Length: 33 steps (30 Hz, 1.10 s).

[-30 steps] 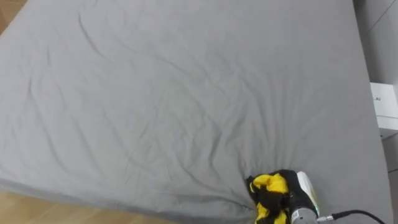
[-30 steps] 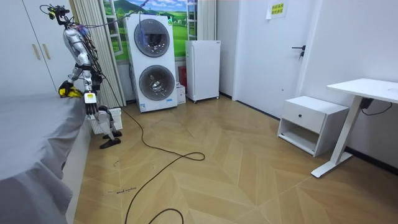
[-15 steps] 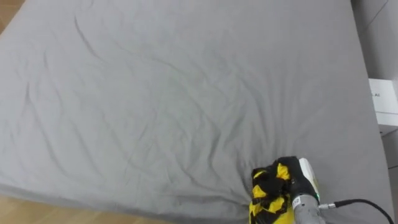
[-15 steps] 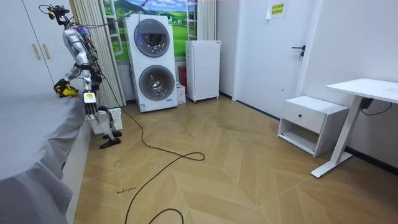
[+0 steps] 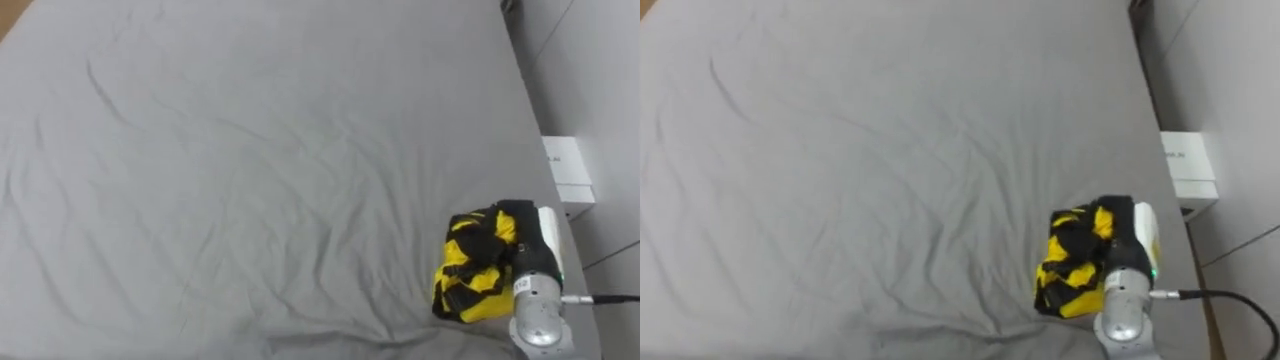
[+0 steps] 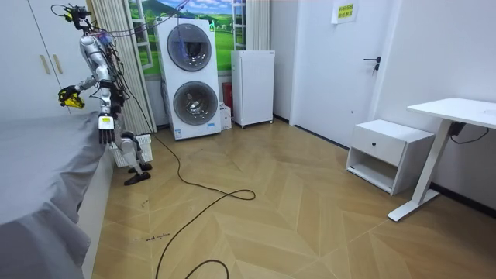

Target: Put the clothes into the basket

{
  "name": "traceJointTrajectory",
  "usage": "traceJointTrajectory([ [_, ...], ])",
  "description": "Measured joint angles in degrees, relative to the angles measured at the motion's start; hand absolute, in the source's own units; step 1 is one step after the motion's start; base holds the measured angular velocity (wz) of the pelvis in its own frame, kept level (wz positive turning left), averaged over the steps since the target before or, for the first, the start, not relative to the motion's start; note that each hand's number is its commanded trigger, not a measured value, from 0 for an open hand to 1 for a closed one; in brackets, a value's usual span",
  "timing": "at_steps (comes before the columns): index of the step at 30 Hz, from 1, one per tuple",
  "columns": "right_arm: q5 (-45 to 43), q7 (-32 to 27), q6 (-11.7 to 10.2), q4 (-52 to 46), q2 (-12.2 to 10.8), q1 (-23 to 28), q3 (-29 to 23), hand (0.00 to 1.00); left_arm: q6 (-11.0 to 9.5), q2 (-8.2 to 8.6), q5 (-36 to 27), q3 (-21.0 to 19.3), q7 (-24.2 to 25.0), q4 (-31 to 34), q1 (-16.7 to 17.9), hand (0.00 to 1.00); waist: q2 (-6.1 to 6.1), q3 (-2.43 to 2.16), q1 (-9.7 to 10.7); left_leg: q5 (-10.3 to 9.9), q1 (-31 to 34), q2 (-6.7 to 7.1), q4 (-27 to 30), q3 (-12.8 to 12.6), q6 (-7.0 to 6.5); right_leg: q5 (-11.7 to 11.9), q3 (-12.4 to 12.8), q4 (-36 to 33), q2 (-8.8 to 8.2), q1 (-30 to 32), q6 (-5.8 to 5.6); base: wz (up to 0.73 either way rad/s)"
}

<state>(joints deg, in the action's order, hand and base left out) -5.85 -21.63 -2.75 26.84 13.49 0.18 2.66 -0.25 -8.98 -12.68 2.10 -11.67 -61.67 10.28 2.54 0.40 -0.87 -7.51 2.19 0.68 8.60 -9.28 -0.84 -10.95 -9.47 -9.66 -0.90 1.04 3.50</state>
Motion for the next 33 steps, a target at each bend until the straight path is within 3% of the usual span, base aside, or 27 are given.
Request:
traceJointTrajectory([
  [1,-0.40,0.25,1.03,-1.72,0.06,0.49,-1.03,1.00,0.38,0.00,0.01,-0.43,0.03,1.73,0.98,0.00,0.25,-0.16,0.90,0.00,-0.46,0.01,-0.03,-0.23,0.00,-0.01,0.59,0.00,0.00,-0.24,-0.02,-0.27],
  [6,-0.69,1.10,1.70,-6.93,0.36,2.61,-6.41,1.00,1.86,0.07,4.56,-3.11,1.18,4.60,2.68,0.00,0.94,-0.46,2.68,-0.10,-3.44,-0.22,-0.38,-1.93,0.13,-0.01,4.55,-0.18,0.22,-1.67,-0.02,-0.42],
  [7,-0.70,1.07,1.86,-7.77,0.49,3.16,-7.71,1.00,2.87,0.09,5.00,-3.90,1.18,4.53,2.93,0.00,0.99,-0.46,3.24,-0.37,-4.19,-0.35,-0.39,-2.31,0.25,-0.01,5.26,-0.16,0.37,-2.10,-0.02,-0.40],
  [11,-0.80,0.85,2.62,-7.75,0.60,3.96,-11.80,1.00,2.97,-0.35,6.70,-4.37,1.25,4.53,4.68,0.00,1.16,-0.39,5.55,-1.50,-4.97,-0.94,-0.39,-4.91,0.33,0.02,6.85,-0.46,1.18,-2.10,0.03,-0.25],
  [19,-3.18,1.77,4.09,-4.90,0.55,7.65,-13.46,1.00,5.41,-1.21,8.50,-5.96,3.58,4.28,5.17,0.00,1.32,-0.19,6.75,-1.81,-4.32,-1.66,-0.36,-9.49,0.21,0.54,11.15,-1.20,1.84,0.84,-0.30,-0.29],
  [24,-2.95,1.76,4.13,3.45,0.57,7.45,-13.55,1.00,6.38,-1.33,8.73,-5.91,3.75,4.28,4.25,0.00,0.61,-0.19,7.64,-2.25,-1.82,-2.12,-0.11,-11.05,-0.01,1.81,12.43,-1.31,2.45,3.85,-0.57,-0.14],
  [29,-1.34,1.61,3.70,8.50,0.58,4.70,-13.92,1.00,6.56,-1.41,8.50,-4.19,3.59,1.61,1.71,0.00,-1.11,0.26,9.22,-2.38,2.44,-2.13,0.57,-12.69,-0.27,2.30,14.13,-4.31,2.58,9.88,-1.04,-0.22],
  [33,-0.17,-0.92,3.42,17.04,0.67,-0.32,-15.81,1.00,6.61,-1.45,8.22,-1.93,3.20,-3.16,-3.60,0.00,-2.59,0.44,10.26,-2.56,8.00,-2.04,3.11,-12.76,-1.04,2.13,14.64,-8.29,2.19,16.16,-1.40,-0.04],
])
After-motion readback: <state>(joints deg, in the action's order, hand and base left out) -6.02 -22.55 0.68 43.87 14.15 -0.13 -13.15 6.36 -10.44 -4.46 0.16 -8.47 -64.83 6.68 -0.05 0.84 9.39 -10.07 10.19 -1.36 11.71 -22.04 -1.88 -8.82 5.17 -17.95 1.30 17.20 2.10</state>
